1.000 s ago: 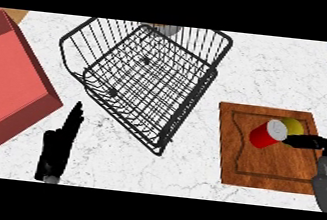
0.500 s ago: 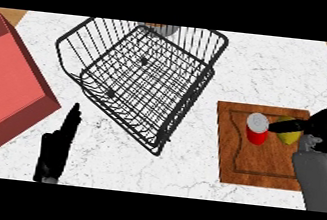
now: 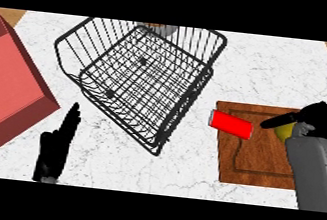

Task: Pick the lemon from the cutting board and place it in the tiered basket

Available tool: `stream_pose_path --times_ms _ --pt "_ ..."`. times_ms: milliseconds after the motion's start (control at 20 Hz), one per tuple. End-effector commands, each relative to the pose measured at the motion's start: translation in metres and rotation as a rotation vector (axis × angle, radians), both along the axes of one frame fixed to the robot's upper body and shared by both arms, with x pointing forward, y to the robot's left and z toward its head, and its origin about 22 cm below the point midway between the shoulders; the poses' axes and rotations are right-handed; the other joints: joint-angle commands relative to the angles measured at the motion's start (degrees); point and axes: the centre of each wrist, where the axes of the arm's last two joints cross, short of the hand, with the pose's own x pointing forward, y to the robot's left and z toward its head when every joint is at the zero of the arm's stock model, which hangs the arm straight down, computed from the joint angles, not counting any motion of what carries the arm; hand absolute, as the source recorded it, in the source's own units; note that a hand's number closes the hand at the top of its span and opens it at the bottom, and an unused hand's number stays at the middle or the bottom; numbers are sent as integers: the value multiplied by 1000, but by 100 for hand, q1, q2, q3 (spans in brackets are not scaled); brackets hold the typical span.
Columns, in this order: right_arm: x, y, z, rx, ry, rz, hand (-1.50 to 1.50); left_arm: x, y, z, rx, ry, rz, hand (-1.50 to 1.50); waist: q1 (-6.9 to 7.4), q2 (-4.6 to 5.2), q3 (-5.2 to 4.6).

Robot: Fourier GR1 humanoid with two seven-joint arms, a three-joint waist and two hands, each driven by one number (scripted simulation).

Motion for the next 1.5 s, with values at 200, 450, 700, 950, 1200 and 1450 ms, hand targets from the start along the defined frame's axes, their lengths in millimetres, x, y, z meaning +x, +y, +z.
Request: stream_pose_path --times_ms 200,450,700,950,1200,1450 --pt "24 2 6 71 184 -168 -150 4 0 15 6 13 0 0 18 4 5" --pt "24 7 -9 106 220 -173 -150 0 -12 2 1 9 4 0 3 10 3" --pt "17 -9 -11 158 235 -197 -150 -2 10 -1 6 13 24 0 -47 -6 0" --pt "24 -25 -22 172 228 -200 -150 11 -2 7 -2 2 -6 0 -8 27 6" --pt "11 -35 -47 183 229 -201 -150 10 0 -1 6 10 0 0 -16 24 6" --pt "7 -9 -51 157 236 -163 150 2 -1 -2 4 5 7 0 -24 7 4"
